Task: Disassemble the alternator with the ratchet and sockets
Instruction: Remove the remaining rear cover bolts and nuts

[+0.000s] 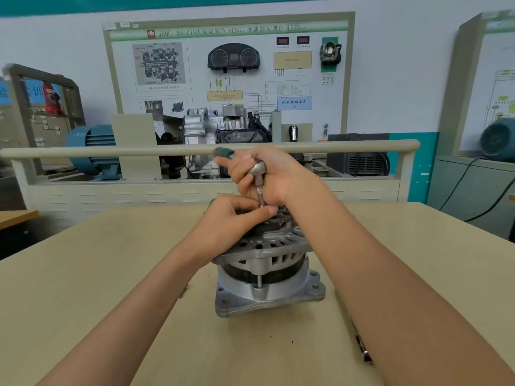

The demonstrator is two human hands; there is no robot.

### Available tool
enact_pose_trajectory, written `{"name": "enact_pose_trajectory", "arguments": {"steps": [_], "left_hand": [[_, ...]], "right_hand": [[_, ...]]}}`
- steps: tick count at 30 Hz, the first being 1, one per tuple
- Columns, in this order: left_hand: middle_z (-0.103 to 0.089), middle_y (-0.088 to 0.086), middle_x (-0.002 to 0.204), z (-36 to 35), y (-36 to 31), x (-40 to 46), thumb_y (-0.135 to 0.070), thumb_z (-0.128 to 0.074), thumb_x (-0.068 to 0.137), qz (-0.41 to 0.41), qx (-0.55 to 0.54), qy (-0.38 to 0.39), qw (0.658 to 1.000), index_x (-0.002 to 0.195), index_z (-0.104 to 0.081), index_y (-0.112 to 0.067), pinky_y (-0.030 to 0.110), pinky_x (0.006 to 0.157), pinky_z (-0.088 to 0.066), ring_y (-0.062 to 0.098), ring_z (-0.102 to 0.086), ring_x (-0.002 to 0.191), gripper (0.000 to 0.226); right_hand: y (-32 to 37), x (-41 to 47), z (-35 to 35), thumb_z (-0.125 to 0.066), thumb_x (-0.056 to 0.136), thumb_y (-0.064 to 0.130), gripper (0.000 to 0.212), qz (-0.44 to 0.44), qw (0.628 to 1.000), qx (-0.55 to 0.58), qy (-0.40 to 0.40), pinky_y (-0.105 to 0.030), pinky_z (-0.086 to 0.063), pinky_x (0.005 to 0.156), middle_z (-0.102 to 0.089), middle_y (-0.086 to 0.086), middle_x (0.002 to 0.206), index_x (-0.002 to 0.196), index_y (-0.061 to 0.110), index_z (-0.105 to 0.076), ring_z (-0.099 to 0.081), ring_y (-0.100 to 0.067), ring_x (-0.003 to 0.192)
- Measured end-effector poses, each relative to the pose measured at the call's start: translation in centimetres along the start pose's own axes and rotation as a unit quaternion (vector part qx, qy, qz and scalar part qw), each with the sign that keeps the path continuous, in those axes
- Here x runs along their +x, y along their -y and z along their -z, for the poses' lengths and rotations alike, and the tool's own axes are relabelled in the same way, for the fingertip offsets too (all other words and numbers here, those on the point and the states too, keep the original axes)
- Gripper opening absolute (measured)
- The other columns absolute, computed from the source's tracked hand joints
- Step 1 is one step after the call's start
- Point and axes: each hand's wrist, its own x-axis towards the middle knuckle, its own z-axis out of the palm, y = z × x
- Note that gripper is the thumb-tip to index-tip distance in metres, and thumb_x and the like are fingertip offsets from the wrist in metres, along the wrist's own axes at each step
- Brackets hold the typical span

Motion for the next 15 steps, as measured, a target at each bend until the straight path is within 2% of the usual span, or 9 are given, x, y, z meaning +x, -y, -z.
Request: {"name": "enact_pose_trajectory", "arguments": {"steps": [2, 4, 6, 7, 9, 10, 13, 14, 15], "left_hand": [[-0.038, 0.012, 0.061, 0.3, -0.1, -0.1, -0.03, -0.066, 0.085, -0.002, 0.004, 0.009, 1.0, 0.073, -0.053, 0.019, 0.021, 0.051, -0.026, 0.019, -0.03, 0.058, 0.052], [-0.039, 0.018, 0.06, 0.5, -0.1, -0.2, -0.03, -0.066, 0.084, -0.008, 0.004, 0.012, 1.0, 0.073, -0.055, 0.018, 0.021, 0.052, -0.027, 0.02, -0.03, 0.058, 0.05], [-0.053, 0.031, 0.065, 0.5, 0.1, 0.0, -0.028, -0.065, 0.084, -0.009, 0.013, 0.009, 1.0, 0.074, -0.07, 0.003, 0.025, 0.058, -0.036, 0.02, -0.042, 0.06, 0.032], [-0.064, 0.024, 0.068, 0.5, 0.1, 0.0, -0.023, -0.064, 0.085, -0.008, 0.019, 0.012, 1.0, 0.07, -0.076, -0.013, 0.025, 0.059, -0.04, 0.018, -0.049, 0.061, 0.022], [-0.069, -0.002, 0.061, 0.6, 0.4, 0.2, -0.012, -0.061, 0.086, -0.024, 0.037, 0.007, 0.999, 0.057, -0.074, -0.033, 0.016, 0.056, -0.044, 0.004, -0.056, 0.057, 0.038], [-0.069, -0.009, 0.06, 0.6, 0.6, 0.3, -0.009, -0.06, 0.087, -0.022, 0.038, 0.008, 0.999, 0.055, -0.072, -0.037, 0.012, 0.054, -0.044, 0.0, -0.057, 0.055, 0.044], [-0.073, 0.001, 0.069, 0.5, 0.2, 0.3, -0.021, -0.064, 0.086, -0.005, 0.016, 0.015, 1.0, 0.072, -0.078, -0.026, 0.014, 0.06, -0.046, 0.005, -0.063, 0.064, 0.02], [-0.071, 0.015, 0.074, 0.6, 0.1, 0.2, -0.029, -0.066, 0.084, 0.0, 0.013, 0.02, 1.0, 0.08, -0.077, -0.014, 0.019, 0.063, -0.046, 0.013, -0.06, 0.066, 0.019], [-0.066, 0.026, 0.08, 0.6, 0.2, 0.2, -0.035, -0.066, 0.082, 0.001, 0.015, 0.025, 1.0, 0.086, -0.073, -0.003, 0.024, 0.064, -0.042, 0.018, -0.054, 0.067, 0.033]], "right_hand": [[0.0, 0.0, 0.4, -0.029, 0.098, 0.01, 0.029, -0.034, 0.997, -0.009, 0.062, -0.009, -0.027, 0.032, -0.039, 0.011, 0.044, 0.098, 0.0, -0.056, -0.037, 0.001, 0.031], [-0.3, -0.3, 0.2, -0.03, 0.098, 0.011, 0.028, -0.016, 0.999, 0.005, 0.052, -0.01, -0.028, 0.031, -0.04, 0.011, 0.043, 0.094, 0.002, -0.056, -0.038, 0.001, 0.031], [-1.1, -0.2, -0.7, -0.03, 0.096, 0.008, 0.027, 0.076, 0.995, 0.033, -0.055, -0.012, -0.03, 0.03, -0.043, 0.008, 0.042, 0.084, 0.006, -0.053, -0.04, 0.0, 0.03], [-1.6, 0.0, -1.1, -0.028, 0.097, 0.007, 0.026, 0.155, 0.977, 0.048, -0.136, -0.012, -0.031, 0.031, -0.046, 0.004, 0.045, 0.084, 0.006, -0.05, -0.042, -0.002, 0.029], [-2.3, 0.6, -1.2, -0.023, 0.101, 0.013, 0.025, 0.284, 0.918, 0.084, -0.264, -0.013, -0.032, 0.032, -0.05, -0.005, 0.061, 0.095, 0.005, -0.046, -0.046, -0.003, 0.029], [-2.3, 0.8, -1.1, -0.023, 0.102, 0.015, 0.024, 0.3, 0.906, 0.101, -0.282, -0.014, -0.033, 0.032, -0.051, -0.006, 0.065, 0.098, 0.006, -0.044, -0.047, -0.003, 0.029], [-1.4, 0.3, -0.6, -0.024, 0.095, 0.005, 0.025, 0.194, 0.949, 0.115, -0.219, -0.011, -0.031, 0.032, -0.05, -0.002, 0.045, 0.08, 0.008, -0.044, -0.044, -0.005, 0.028], [-0.9, 0.2, -0.3, -0.024, 0.093, 0.003, 0.027, 0.143, 0.97, 0.107, -0.166, -0.01, -0.03, 0.032, -0.046, 0.002, 0.038, 0.075, 0.009, -0.044, -0.043, -0.004, 0.027], [-0.5, 0.1, 0.0, -0.025, 0.092, 0.003, 0.028, 0.09, 0.985, 0.098, -0.107, -0.01, -0.029, 0.032, -0.043, 0.005, 0.036, 0.076, 0.007, -0.048, -0.041, -0.003, 0.028]]}}
